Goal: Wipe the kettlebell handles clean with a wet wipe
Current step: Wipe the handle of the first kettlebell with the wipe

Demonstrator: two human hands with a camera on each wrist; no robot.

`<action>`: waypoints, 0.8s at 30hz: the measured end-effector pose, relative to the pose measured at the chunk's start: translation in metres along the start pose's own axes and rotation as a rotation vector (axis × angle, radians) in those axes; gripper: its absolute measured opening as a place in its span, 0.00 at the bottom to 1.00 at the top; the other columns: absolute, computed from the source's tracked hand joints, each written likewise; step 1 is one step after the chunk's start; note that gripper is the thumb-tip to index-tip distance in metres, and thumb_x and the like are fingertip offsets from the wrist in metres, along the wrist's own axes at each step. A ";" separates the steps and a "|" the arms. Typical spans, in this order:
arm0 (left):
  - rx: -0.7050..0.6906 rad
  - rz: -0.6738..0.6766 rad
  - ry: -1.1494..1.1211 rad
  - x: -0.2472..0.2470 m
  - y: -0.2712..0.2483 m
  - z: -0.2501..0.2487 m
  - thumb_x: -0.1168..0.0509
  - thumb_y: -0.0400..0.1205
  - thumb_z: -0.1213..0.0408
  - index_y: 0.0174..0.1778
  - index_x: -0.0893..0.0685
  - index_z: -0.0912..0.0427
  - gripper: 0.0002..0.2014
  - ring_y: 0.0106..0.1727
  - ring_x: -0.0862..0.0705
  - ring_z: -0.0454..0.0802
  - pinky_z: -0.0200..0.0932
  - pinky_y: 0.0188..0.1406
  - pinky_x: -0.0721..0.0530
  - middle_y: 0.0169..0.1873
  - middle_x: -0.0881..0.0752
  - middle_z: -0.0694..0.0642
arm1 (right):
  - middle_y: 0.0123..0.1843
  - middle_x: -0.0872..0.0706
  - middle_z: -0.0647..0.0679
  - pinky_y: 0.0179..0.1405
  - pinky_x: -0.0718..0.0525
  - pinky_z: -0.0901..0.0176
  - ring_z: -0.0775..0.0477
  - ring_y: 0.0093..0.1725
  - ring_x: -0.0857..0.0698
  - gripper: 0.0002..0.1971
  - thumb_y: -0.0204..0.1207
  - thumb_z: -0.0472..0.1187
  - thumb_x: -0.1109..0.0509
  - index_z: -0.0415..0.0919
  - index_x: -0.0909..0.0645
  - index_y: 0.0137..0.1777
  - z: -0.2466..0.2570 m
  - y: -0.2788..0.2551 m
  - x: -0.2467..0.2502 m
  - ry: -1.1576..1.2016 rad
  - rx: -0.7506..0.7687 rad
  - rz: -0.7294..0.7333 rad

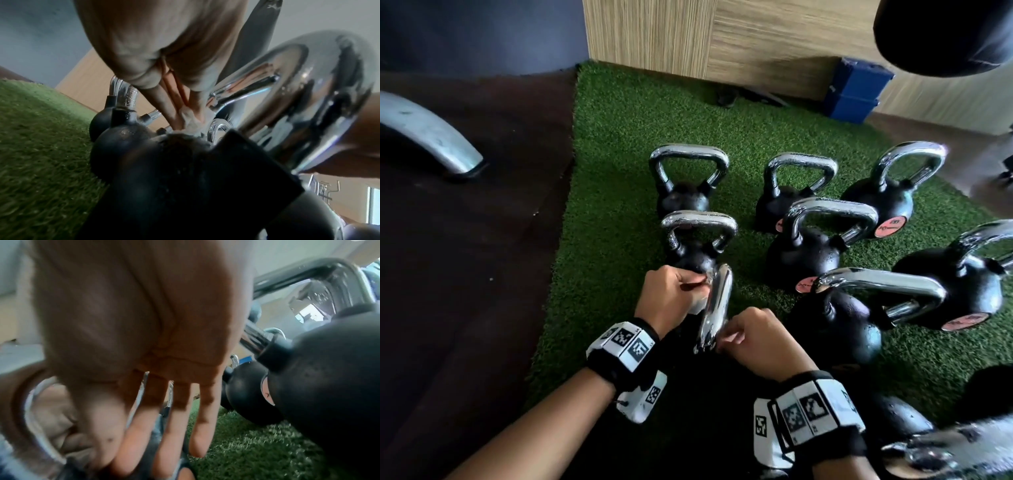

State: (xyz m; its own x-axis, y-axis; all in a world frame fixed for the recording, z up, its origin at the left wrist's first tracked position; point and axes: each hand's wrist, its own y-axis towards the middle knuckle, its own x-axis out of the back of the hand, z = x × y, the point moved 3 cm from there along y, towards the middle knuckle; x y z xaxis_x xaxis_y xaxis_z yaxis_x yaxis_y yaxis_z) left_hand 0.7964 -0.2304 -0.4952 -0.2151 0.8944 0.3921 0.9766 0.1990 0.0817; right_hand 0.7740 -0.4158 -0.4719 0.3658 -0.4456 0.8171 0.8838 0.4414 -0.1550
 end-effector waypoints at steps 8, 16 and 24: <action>-0.051 0.005 0.072 0.002 -0.003 0.000 0.19 0.76 0.61 0.51 0.04 0.55 0.09 0.46 0.12 0.26 0.17 0.46 0.21 0.45 0.06 0.44 | 0.37 0.08 0.54 0.27 0.18 0.66 0.54 0.33 0.12 0.19 0.55 0.52 0.18 0.55 0.09 0.50 -0.014 0.030 -0.015 0.531 -0.272 0.080; -0.196 0.039 -0.038 0.007 0.006 -0.020 0.20 0.77 0.65 0.55 0.05 0.52 0.12 0.51 0.11 0.27 0.22 0.51 0.18 0.49 0.07 0.43 | 0.39 0.07 0.42 0.30 0.17 0.60 0.46 0.33 0.10 0.27 0.47 0.59 0.16 0.50 0.07 0.48 -0.027 0.033 -0.027 0.696 -0.246 0.048; -0.013 0.292 -0.309 0.019 0.011 -0.023 0.19 0.73 0.60 0.58 0.06 0.57 0.17 0.59 0.08 0.48 0.50 0.69 0.14 0.54 0.06 0.51 | 0.40 0.05 0.45 0.36 0.09 0.52 0.46 0.35 0.09 0.26 0.45 0.60 0.17 0.53 0.07 0.46 -0.026 0.033 -0.024 0.651 -0.237 0.044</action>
State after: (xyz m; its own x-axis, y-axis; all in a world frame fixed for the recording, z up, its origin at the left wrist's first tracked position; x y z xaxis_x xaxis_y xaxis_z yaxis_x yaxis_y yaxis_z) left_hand 0.8029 -0.2203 -0.4654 0.0809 0.9909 0.1077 0.9963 -0.0836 0.0207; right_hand 0.8021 -0.4111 -0.5112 0.4379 -0.8404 0.3192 0.8768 0.3208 -0.3581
